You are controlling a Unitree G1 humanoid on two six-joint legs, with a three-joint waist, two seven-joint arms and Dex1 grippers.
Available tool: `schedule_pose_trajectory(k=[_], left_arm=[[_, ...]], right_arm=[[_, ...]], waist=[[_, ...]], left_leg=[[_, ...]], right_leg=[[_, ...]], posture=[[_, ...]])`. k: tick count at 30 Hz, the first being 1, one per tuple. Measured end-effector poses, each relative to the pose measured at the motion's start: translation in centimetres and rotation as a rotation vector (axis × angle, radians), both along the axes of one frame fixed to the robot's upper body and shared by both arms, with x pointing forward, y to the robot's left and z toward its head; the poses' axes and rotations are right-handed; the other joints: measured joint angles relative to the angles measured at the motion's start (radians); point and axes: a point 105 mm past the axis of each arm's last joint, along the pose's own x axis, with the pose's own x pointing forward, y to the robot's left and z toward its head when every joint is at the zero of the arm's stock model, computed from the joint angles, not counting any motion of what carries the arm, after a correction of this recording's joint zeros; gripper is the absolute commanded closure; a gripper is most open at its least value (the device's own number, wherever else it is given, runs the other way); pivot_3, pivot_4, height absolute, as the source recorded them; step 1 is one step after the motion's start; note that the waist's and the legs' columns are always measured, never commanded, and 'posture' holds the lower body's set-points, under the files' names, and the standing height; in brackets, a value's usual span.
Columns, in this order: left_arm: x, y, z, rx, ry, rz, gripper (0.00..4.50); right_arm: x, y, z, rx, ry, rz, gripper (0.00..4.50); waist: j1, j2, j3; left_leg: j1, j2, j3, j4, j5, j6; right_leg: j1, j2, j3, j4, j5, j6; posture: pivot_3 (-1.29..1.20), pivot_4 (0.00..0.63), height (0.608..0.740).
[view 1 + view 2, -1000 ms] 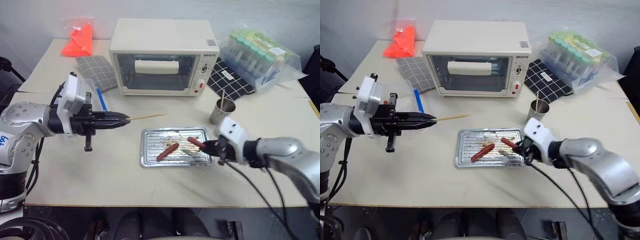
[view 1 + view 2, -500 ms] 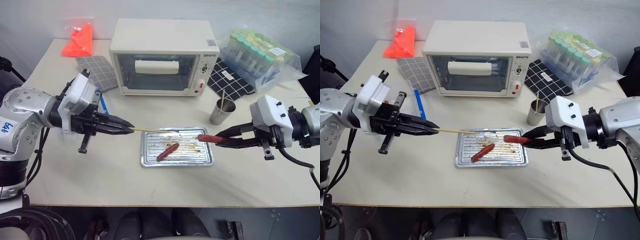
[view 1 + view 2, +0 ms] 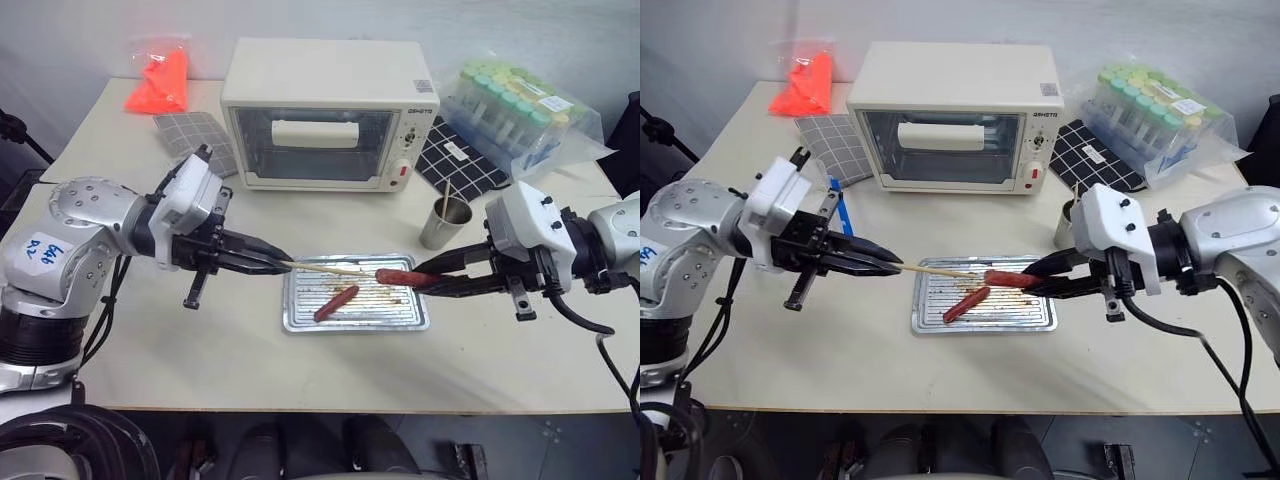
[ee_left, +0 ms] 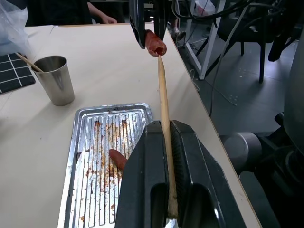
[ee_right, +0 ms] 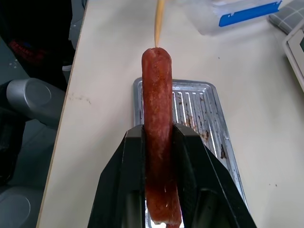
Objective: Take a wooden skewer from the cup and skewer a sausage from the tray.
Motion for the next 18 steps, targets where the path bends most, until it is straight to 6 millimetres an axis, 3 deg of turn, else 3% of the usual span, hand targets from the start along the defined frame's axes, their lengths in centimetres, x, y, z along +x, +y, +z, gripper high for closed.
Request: schedule_pose_trajectory(k=[18], left_arm=[[-0.02,-0.29,0.63,0.014,-0.03,-0.018,4.5]], right_arm=[[0.91,-0.49,-0.81,0.003,0.012,-0.056,3.69]], waist=[[-0.001,0.0,0.0]], left_leg=[[0.0,0.0,0.0,0.001,0.0,0.0]], right_leg=[[0.0,0.0,0.0,0.001,0.0,0.0]], posture=[[0.0,0.15,0.74]])
